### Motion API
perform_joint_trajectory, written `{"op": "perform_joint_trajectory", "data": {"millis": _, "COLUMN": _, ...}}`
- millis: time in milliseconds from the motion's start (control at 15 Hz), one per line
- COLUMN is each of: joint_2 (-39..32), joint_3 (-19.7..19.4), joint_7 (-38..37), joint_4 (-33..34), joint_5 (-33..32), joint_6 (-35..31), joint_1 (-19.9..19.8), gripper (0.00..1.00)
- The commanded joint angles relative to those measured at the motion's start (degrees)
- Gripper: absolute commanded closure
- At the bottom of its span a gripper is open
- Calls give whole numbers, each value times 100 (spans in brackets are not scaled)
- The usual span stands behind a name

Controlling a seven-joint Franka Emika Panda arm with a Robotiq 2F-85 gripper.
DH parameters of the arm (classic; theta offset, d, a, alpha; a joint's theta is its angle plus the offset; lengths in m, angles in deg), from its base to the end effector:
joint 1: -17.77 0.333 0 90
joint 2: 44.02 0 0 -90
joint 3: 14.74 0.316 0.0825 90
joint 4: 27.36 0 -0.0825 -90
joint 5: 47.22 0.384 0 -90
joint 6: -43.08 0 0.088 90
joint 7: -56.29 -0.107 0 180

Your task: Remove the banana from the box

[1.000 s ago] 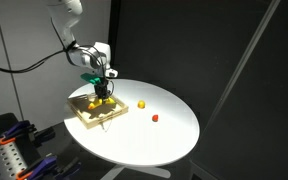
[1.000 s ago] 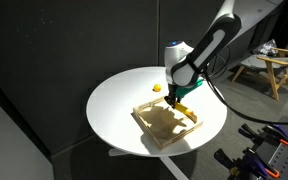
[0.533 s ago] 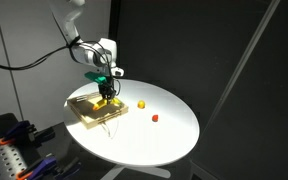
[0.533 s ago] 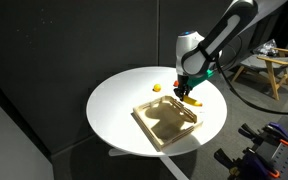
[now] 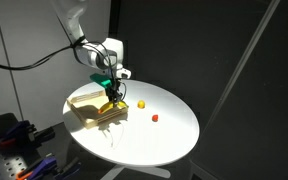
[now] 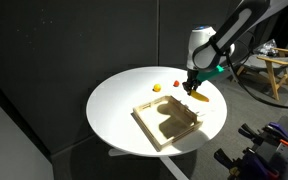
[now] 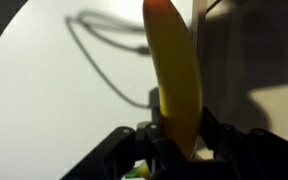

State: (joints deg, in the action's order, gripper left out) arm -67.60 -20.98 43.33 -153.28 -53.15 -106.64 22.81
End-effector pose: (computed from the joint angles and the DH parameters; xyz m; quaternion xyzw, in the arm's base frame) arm 0.5565 -0.0104 0.1951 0.9961 -0.0742 0.0071 0.0474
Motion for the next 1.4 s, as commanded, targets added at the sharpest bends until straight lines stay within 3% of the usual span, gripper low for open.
{"op": "perform_joint_trajectory", "data": {"millis": 0, "joint_2": 123, "joint_3": -22, "joint_7": -32, "joint_4": -262, "joint_5": 98, "joint_6": -327, "joint_1": -191, "gripper": 84}}
{"op": "perform_joint_trajectory", "data": {"millis": 1333, "joint_2": -642, "joint_3": -106, "joint_7": 5, "joint_4": -314, "joint_5": 873, "joint_6": -1033, "joint_1": -675, "gripper": 84}}
